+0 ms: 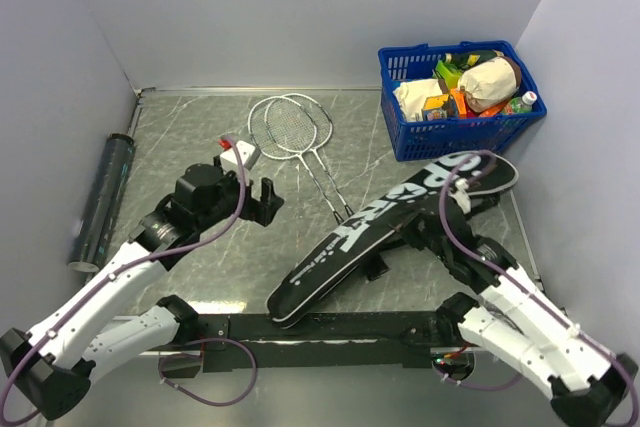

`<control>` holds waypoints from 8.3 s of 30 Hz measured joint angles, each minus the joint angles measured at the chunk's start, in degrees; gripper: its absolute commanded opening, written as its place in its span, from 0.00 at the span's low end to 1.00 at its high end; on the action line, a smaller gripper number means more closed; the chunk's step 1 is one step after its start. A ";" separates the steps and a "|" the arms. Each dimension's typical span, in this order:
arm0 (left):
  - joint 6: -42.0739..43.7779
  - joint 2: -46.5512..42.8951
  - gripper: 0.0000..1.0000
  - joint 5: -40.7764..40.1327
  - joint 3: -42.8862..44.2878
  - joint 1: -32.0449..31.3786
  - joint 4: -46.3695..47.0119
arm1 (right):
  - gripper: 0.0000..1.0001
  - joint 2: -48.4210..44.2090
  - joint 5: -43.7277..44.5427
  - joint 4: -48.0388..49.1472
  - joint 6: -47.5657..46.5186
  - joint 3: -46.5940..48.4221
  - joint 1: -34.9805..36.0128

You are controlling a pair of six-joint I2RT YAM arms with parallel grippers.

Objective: Pack up the badminton gear

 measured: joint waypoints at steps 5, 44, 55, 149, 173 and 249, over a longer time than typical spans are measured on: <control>-0.04 -5.35 0.96 -4.72 -1.66 0.00 0.83 | 0.00 8.59 0.09 0.70 0.02 7.85 9.16; -4.28 -15.28 0.97 -27.47 -5.92 0.02 1.95 | 0.47 72.98 -21.88 26.49 -17.73 58.40 17.31; -2.64 -7.17 0.96 -19.34 -5.92 0.02 2.16 | 0.68 74.55 -24.39 26.75 -21.14 48.43 15.50; 7.96 38.23 0.71 -5.86 13.46 13.53 -6.62 | 0.76 34.07 -16.79 14.86 -30.36 9.11 2.93; 12.35 33.51 0.48 -16.24 0.66 13.53 -4.20 | 0.76 32.39 -17.86 14.97 -29.11 8.26 3.82; 1.01 17.92 0.01 -4.52 -1.11 14.82 -0.85 | 0.57 77.83 -13.27 5.05 -49.90 50.18 4.83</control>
